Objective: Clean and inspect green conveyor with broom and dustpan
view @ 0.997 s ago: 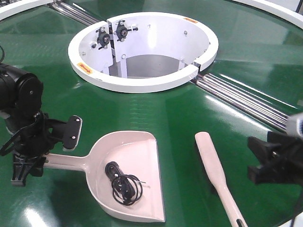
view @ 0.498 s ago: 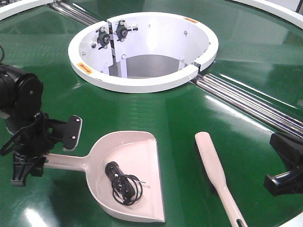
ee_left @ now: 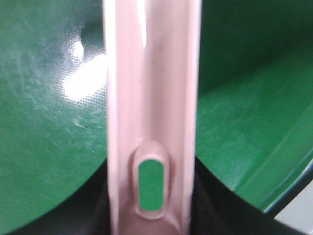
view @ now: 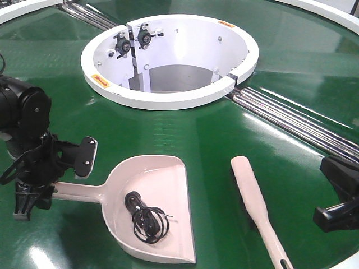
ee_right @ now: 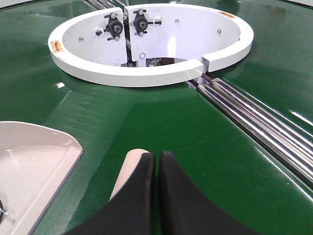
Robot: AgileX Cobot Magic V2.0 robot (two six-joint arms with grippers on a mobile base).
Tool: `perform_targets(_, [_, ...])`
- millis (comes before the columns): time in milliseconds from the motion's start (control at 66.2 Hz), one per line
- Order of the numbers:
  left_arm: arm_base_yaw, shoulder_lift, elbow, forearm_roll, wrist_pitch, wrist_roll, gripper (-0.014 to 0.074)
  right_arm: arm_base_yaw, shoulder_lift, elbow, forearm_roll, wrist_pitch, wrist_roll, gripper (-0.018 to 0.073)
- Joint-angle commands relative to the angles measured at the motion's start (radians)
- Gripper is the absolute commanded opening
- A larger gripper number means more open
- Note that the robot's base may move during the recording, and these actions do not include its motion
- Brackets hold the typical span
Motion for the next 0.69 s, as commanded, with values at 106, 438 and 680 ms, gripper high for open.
perform_targets(106, [-0.009, -0.035, -0.027, -0.020, 0.037, 0.022, -0.0022, -0.001, -0.003, -0.026, -0.002, -0.075, -0.001, -0.0010])
perform_targets(438, [-0.009, -0.035, -0.027, -0.017, 0.039, 0.022, -0.0009, -0.001, -0.003, -0.026, -0.002, -0.075, -0.001, -0.0010])
perform_targets(680, [-0.009, -0.037, -0.027, -0.018, 0.039, 0.022, 0.0115, -0.001, -0.003, -0.026, -0.002, -0.067, -0.001, -0.0010])
